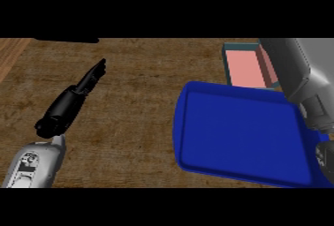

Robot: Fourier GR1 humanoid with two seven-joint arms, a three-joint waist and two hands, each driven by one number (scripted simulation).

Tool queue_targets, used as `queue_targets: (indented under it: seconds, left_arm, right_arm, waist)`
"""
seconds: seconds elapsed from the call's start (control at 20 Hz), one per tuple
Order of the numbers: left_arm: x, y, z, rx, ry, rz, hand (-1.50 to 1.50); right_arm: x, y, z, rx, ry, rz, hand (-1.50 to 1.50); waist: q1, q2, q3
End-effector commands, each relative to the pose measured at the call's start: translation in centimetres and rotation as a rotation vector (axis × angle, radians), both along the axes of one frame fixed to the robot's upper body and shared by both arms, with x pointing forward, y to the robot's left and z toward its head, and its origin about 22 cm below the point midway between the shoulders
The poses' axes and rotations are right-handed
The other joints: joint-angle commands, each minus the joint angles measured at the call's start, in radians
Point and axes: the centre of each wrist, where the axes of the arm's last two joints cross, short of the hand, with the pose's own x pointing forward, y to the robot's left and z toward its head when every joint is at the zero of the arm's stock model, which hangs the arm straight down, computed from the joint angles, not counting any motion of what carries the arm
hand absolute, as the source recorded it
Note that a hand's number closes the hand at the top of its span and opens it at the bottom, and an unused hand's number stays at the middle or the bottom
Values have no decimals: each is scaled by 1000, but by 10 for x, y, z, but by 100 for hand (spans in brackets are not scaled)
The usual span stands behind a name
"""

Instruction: Pick the pear from the tray and place it in the cardboard box

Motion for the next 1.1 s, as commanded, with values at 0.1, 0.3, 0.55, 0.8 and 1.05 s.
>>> queue_targets:
  seconds: [0.1, 0.3, 0.55, 0.8, 1.05]
  left_arm:
    - [-7, 13, -4, 3, 1, 0, 0]
    - [-7, 17, 0, -12, 14, 19, 0]
    - [-5, -2, -20, -5, 1, 54, 0]
    - [-2, 19, -7, -2, 2, 67, 0]
    - [-6, 19, -12, -11, 29, 46, 0]
  right_arm:
    - [3, -41, -9, 220, 217, -22, 150]
    - [2, -56, -31, 279, 284, 26, 150]
    - [-4, -75, -64, 383, 442, 27, 150]
    - [-8, -87, -74, 426, 400, 228, -150]
    - [-5, -71, -46, 379, 16, 336, -150]
  waist:
    - [-8, -3, 1]
    - [-21, -8, 1]
    - [-46, -12, 1]
    - [-45, -13, 2]
    - [-57, -19, 2]
